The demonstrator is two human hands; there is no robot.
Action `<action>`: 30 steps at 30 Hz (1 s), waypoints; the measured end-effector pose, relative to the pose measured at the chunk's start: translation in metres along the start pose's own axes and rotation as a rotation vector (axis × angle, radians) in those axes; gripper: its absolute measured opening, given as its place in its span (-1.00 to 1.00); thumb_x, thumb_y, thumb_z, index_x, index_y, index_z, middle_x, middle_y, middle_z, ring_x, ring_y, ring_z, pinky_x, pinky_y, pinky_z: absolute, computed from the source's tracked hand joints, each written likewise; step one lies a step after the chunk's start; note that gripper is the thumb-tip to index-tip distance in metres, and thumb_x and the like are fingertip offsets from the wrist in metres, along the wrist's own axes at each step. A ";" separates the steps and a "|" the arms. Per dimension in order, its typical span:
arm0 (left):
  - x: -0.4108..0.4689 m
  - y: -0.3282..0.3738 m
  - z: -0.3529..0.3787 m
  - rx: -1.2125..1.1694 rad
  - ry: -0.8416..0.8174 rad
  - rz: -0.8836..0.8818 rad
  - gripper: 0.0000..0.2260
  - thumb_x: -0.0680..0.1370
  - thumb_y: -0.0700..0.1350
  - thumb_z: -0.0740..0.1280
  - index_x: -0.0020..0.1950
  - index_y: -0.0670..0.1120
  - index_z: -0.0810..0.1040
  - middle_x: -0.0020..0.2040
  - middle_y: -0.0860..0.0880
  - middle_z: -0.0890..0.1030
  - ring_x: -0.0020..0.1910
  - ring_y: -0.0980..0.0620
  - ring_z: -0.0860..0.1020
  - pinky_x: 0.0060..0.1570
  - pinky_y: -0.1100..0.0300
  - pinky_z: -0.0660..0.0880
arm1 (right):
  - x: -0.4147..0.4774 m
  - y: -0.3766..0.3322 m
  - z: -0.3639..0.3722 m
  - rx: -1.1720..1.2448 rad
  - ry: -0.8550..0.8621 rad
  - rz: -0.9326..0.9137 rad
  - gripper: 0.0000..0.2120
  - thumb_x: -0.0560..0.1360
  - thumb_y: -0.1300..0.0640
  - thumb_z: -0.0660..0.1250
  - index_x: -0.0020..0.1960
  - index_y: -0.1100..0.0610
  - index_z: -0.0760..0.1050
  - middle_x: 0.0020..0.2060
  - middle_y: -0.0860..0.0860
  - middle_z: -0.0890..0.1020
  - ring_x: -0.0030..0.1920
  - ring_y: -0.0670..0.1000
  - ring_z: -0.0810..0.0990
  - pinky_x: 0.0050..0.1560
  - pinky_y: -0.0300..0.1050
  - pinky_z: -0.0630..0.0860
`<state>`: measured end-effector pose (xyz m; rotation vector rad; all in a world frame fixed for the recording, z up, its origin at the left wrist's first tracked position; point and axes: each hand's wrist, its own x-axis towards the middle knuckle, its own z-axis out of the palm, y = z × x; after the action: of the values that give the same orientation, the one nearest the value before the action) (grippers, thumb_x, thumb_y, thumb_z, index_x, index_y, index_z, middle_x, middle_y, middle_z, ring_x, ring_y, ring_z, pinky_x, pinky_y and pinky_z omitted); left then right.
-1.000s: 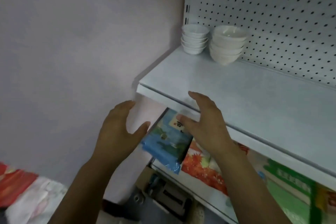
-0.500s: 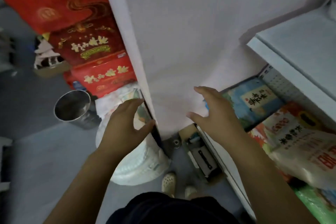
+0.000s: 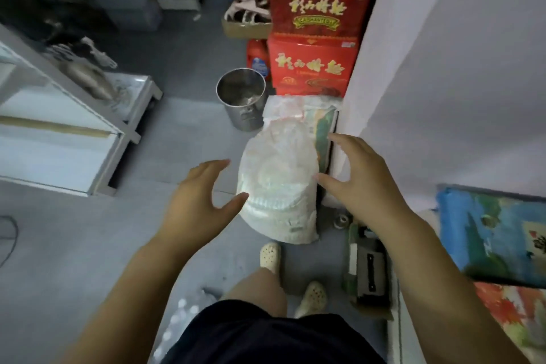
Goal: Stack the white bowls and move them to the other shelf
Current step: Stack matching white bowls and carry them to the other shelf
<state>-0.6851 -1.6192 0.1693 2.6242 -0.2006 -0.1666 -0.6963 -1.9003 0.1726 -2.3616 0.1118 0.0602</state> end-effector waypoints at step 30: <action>-0.070 -0.414 -0.253 -0.091 0.509 -0.694 -0.40 0.53 0.14 0.45 0.51 0.02 0.39 0.45 0.07 0.46 0.44 0.02 0.41 0.34 0.17 0.32 | 0.184 -0.440 0.393 -0.011 -0.612 -0.623 -0.30 0.51 -0.03 0.51 0.57 -0.04 0.29 0.45 -0.10 0.40 0.45 -0.09 0.34 0.29 -0.32 0.24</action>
<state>-0.6684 -1.1298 0.1920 2.4398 0.8678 0.2561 -0.4743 -1.3236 0.1860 -2.1823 -0.9068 0.4679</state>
